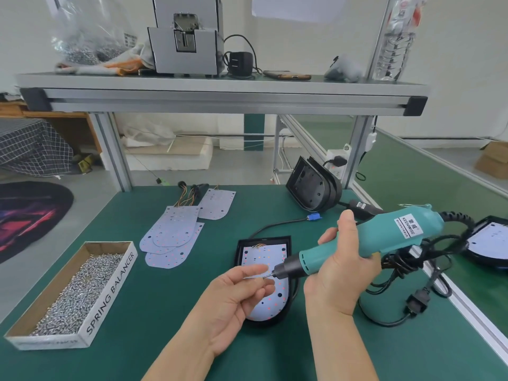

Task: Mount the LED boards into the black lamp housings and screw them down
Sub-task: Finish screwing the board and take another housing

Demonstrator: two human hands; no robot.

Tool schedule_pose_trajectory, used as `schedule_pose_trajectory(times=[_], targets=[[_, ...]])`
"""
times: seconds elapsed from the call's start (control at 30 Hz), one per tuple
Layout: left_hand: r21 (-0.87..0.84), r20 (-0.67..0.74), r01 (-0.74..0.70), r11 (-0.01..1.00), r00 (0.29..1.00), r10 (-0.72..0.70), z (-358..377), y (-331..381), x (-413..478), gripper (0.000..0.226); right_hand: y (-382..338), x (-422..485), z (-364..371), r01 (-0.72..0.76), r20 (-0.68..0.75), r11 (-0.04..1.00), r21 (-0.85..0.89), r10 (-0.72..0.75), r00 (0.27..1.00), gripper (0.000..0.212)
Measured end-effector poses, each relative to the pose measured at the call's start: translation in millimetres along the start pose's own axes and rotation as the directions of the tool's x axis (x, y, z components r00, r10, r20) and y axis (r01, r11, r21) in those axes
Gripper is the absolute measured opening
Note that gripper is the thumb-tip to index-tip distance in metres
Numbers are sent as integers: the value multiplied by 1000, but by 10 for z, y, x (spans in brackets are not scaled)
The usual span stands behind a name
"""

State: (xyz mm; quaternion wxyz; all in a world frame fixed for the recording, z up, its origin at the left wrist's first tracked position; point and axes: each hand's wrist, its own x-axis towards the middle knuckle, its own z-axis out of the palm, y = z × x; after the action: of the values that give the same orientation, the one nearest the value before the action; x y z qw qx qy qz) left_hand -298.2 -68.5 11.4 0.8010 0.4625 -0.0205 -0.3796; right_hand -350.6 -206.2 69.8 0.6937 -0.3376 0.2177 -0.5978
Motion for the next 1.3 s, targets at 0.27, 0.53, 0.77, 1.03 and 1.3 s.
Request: schedule_pose_trajectory(times=[0.27, 0.53, 0.77, 1.03, 1.3], targets=[[590, -426, 116, 799, 885, 186, -388, 249, 299, 31, 6, 95, 38, 56, 119, 997, -51, -50, 992, 20], [885, -317, 236, 402, 937, 149, -205, 149, 628, 68, 235, 40, 2, 113, 349, 964, -242, -22, 937, 35], [758, -279, 224, 612, 960, -6, -150, 91, 702, 32, 297, -9, -65, 148, 419, 934, -325, 2, 908, 44], [728, -286, 232, 645, 958, -21, -106, 99, 659, 31, 299, 6, -104, 140, 425, 934, -330, 14, 905, 49], [716, -293, 232, 658, 956, -18, -92, 89, 648, 29, 326, -11, -90, 172, 457, 923, -345, 5, 889, 51]])
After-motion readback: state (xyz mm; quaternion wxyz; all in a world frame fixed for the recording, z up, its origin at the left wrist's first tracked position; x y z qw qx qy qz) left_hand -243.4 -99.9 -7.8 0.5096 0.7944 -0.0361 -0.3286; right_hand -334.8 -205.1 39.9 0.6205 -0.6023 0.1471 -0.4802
